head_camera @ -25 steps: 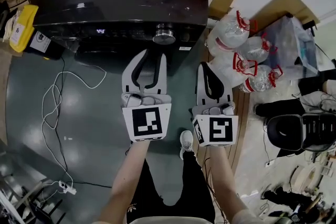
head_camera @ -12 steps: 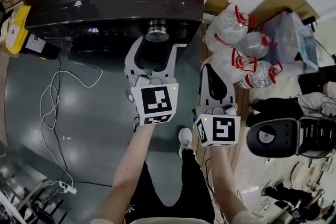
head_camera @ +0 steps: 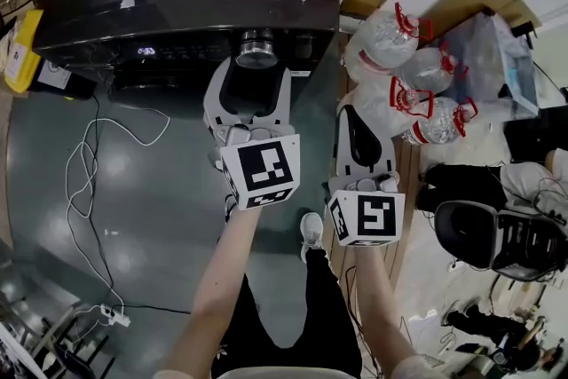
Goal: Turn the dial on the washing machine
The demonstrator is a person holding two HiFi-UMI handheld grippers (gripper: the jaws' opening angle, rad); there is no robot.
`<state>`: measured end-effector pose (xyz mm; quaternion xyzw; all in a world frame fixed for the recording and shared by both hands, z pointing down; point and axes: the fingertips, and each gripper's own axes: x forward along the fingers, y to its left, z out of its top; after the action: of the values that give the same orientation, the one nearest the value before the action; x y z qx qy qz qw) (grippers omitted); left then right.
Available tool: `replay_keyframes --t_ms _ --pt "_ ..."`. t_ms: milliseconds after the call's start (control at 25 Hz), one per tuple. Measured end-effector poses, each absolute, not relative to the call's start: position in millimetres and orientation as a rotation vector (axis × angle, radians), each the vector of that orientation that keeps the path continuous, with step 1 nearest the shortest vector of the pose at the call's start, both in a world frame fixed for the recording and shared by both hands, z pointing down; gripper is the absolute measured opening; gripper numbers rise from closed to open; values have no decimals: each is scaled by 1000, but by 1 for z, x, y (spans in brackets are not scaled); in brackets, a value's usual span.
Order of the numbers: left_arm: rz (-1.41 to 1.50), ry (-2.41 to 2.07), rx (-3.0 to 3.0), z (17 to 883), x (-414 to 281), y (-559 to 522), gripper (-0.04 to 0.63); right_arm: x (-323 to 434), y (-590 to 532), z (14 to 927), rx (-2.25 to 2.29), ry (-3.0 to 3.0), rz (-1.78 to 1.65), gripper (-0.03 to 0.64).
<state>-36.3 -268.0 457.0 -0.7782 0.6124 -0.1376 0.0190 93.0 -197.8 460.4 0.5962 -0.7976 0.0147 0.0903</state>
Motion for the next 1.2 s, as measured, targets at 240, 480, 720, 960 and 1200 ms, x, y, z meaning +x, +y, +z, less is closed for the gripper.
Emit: replay_keyframes --t_ms 240,480,720,960,1200 --pt "-370 1922 -2447 454 -35 -274 267 93 -199 465 1763 -2369 51 3" --pt "-398 1913 -2428 453 -37 -275 264 92 -202 467 1761 -2370 54 3" --pt "-298 1946 -2496 454 -38 -275 262 90 -204 466 1758 -2375 48 3" --pt "-135 1983 -2605 454 -41 -275 262 86 -205 465 1749 -2387 41 3" --pt "35 2033 -2694 456 -45 -276 262 84 -207 466 1745 -2393 48 3"
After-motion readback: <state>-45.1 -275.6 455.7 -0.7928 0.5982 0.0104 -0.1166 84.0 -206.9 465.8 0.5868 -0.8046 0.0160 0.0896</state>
